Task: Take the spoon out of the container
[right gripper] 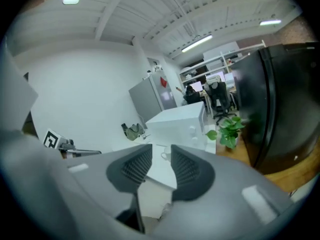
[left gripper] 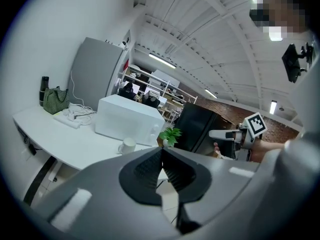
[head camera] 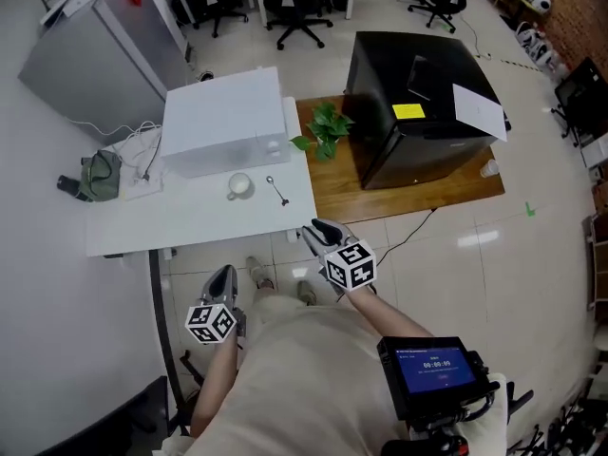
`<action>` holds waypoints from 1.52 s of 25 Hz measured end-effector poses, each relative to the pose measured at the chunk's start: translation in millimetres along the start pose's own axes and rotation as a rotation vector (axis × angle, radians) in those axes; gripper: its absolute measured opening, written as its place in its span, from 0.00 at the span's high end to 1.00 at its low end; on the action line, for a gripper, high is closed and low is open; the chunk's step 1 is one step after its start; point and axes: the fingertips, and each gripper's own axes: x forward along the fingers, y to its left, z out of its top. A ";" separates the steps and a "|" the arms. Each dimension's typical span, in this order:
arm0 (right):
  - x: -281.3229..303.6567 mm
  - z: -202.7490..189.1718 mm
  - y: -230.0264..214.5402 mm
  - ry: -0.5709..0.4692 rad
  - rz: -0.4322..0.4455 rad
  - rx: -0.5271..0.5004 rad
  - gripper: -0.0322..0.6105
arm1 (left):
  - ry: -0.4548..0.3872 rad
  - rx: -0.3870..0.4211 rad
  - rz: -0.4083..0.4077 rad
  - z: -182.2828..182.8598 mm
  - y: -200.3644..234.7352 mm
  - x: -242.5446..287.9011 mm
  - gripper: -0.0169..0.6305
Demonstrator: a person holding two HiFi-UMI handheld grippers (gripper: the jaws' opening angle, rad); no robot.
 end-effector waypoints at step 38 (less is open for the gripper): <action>26.7 -8.1 30.8 -0.043 -0.047 0.006 0.90 | -0.004 0.049 -0.070 38.7 53.5 -15.3 1.00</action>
